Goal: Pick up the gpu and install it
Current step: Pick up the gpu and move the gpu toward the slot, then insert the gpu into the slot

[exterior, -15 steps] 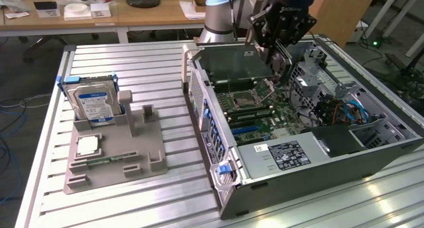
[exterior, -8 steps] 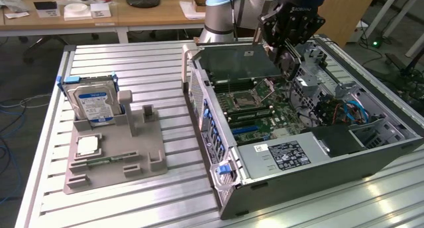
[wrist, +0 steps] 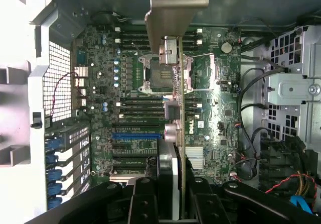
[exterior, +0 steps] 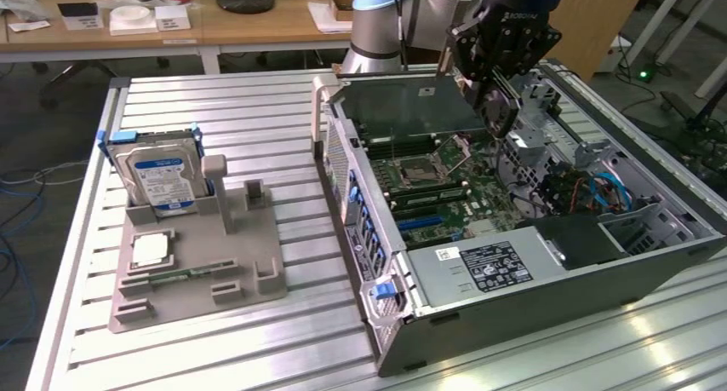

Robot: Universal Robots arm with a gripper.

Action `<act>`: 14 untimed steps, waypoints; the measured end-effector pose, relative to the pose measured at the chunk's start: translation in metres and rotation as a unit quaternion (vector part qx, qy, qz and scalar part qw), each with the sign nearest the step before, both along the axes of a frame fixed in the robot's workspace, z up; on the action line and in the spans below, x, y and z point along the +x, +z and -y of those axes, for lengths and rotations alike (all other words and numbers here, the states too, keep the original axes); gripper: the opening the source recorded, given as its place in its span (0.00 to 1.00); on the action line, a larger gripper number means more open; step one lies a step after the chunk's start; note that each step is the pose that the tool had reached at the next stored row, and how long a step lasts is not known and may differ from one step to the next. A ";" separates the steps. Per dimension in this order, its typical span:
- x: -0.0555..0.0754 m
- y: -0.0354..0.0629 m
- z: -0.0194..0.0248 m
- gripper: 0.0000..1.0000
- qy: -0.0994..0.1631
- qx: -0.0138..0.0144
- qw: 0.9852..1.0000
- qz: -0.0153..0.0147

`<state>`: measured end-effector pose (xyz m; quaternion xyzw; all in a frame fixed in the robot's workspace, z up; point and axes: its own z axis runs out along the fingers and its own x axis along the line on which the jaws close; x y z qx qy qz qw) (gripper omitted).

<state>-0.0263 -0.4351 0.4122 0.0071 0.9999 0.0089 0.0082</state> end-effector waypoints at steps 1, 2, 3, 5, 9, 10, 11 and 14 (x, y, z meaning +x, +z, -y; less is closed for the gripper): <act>0.000 0.0000 0.0000 0.28 0.000 0.000 1.000 0.000; 0.000 0.0000 0.0000 0.28 0.000 0.000 1.000 0.000; 0.000 0.0000 0.0000 0.28 0.000 0.000 1.000 0.000; 0.000 0.0000 0.0000 0.28 0.000 0.000 1.000 0.000; 0.000 0.0000 0.0000 0.28 0.001 0.000 1.000 0.000; 0.000 0.0000 0.0000 0.28 0.002 0.000 1.000 0.000; 0.000 0.0000 0.0000 0.28 0.005 0.000 1.000 0.000; 0.000 -0.0001 0.0000 0.28 0.021 0.000 1.000 0.000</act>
